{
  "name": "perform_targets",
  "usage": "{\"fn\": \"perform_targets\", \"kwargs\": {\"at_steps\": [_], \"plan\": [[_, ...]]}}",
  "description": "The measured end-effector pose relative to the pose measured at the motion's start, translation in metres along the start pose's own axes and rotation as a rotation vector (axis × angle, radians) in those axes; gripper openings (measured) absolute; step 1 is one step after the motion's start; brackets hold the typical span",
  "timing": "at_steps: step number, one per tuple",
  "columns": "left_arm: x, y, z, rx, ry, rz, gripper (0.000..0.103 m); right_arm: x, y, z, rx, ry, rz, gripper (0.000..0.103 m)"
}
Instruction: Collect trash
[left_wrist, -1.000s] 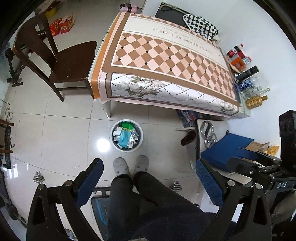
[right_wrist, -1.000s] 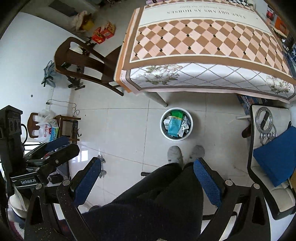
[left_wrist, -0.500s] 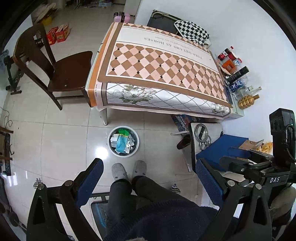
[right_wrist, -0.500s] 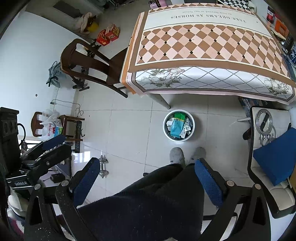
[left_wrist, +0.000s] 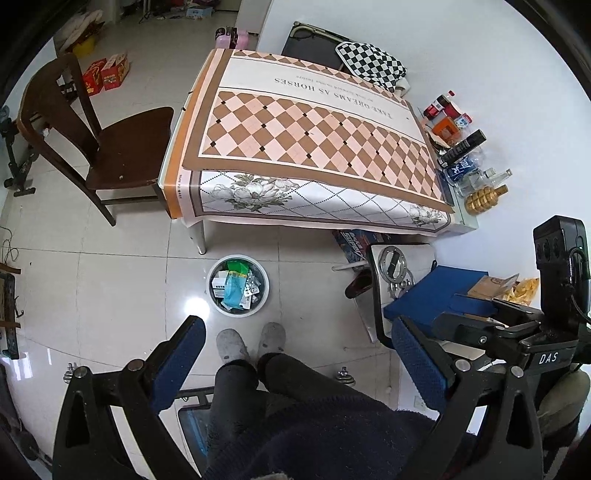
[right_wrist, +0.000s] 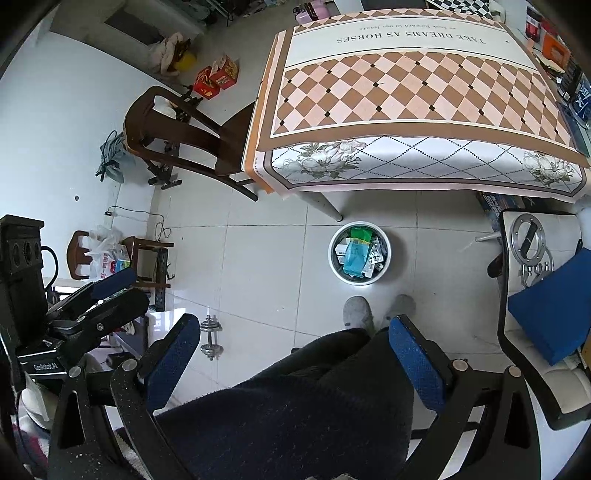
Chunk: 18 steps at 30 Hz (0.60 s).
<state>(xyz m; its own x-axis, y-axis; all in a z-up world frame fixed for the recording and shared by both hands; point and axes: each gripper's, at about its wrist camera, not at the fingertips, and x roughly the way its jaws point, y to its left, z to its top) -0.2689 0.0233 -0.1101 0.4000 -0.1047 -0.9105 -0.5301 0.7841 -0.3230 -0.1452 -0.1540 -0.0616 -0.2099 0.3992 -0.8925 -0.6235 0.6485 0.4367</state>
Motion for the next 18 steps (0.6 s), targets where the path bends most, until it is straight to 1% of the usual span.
{"fn": "perform_targets", "kwargs": {"at_steps": [18], "plan": [[-0.0027, 0.0002, 0.0003, 0.004, 0.004, -0.012, 0.103, -0.003, 0.0015, 0.0031, -0.008, 0.006, -0.001, 0.103]]}}
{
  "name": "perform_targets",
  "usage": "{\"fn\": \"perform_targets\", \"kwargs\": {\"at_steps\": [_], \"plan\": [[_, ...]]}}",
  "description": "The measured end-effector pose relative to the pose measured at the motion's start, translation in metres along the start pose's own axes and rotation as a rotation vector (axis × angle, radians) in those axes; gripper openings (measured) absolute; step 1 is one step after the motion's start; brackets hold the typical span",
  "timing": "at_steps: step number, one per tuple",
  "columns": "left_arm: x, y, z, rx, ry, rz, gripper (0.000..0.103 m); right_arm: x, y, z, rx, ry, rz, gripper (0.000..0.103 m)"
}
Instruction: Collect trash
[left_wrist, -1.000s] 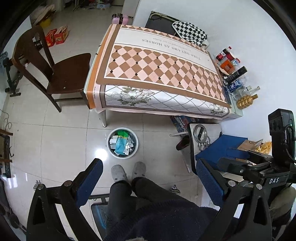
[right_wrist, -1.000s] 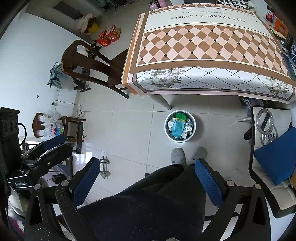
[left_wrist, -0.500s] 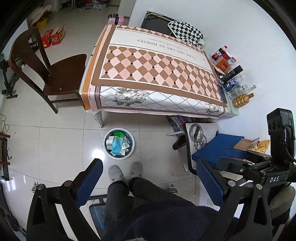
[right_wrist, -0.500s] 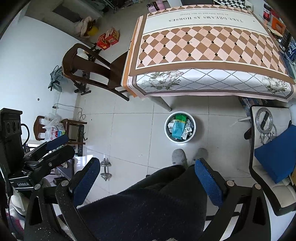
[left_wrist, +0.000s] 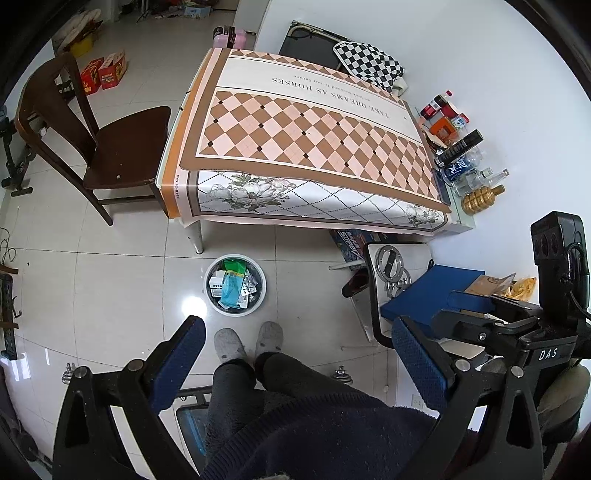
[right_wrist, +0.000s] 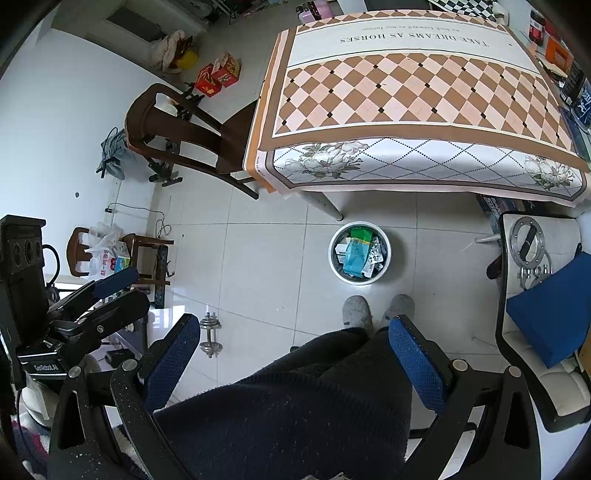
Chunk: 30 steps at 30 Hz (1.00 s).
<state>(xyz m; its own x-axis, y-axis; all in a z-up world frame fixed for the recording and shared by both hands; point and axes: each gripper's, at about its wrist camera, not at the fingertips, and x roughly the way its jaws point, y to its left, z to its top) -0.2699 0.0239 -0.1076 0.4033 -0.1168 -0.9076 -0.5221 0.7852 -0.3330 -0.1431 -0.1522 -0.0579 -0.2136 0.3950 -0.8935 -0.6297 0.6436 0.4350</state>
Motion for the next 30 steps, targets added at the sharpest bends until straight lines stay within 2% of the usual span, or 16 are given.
{"fn": "perform_targets", "kwargs": {"at_steps": [30], "plan": [[-0.001, 0.001, -0.002, -0.002, 0.002, -0.002, 0.103, -0.001, -0.004, -0.011, -0.027, 0.026, 0.003, 0.103]]}}
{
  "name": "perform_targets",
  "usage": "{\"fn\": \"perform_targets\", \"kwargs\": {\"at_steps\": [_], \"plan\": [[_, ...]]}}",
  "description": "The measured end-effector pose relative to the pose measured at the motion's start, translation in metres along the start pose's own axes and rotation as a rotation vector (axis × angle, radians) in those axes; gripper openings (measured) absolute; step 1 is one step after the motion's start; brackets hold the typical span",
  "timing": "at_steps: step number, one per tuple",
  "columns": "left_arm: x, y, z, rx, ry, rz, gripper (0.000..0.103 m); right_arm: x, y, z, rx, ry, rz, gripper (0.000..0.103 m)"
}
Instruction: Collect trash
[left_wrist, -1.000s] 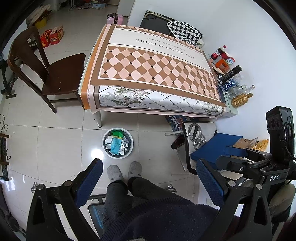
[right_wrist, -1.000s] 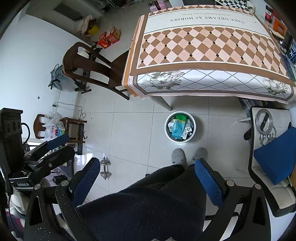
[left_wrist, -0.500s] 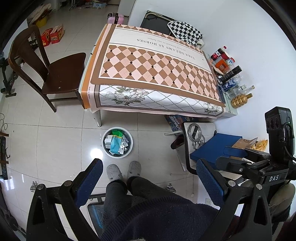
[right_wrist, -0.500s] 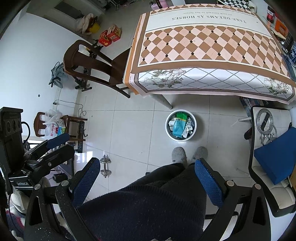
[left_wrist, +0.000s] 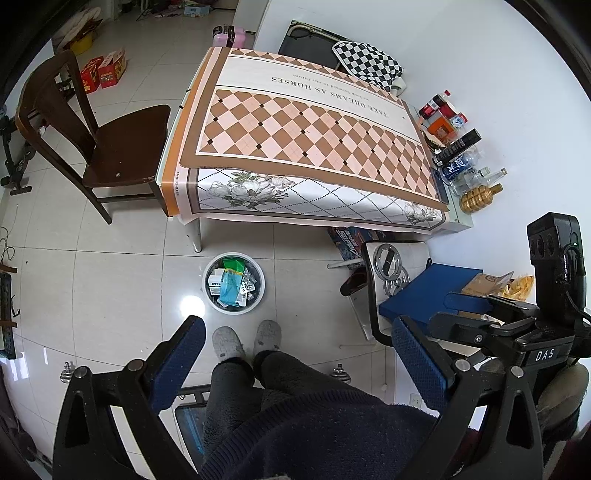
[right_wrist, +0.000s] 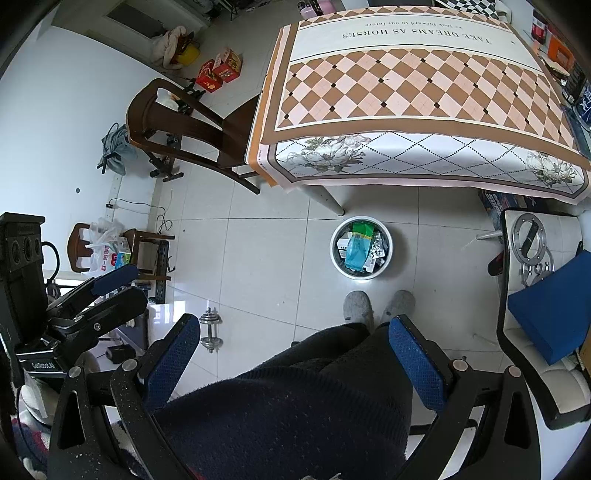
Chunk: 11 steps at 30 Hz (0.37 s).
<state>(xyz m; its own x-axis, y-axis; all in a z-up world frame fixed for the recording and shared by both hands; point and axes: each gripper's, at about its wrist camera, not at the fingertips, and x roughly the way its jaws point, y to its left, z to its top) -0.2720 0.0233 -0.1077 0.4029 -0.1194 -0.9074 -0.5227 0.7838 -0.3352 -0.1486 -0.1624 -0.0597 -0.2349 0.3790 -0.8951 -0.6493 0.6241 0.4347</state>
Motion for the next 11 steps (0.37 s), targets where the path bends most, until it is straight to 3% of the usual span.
{"fn": "perform_targets", "kwargs": {"at_steps": [11], "plan": [[-0.0003, -0.0034, -0.0055, -0.005, -0.002, -0.008, 0.103, 0.0001, -0.0012, -0.0035, 0.001, 0.004, 0.001, 0.103]]}}
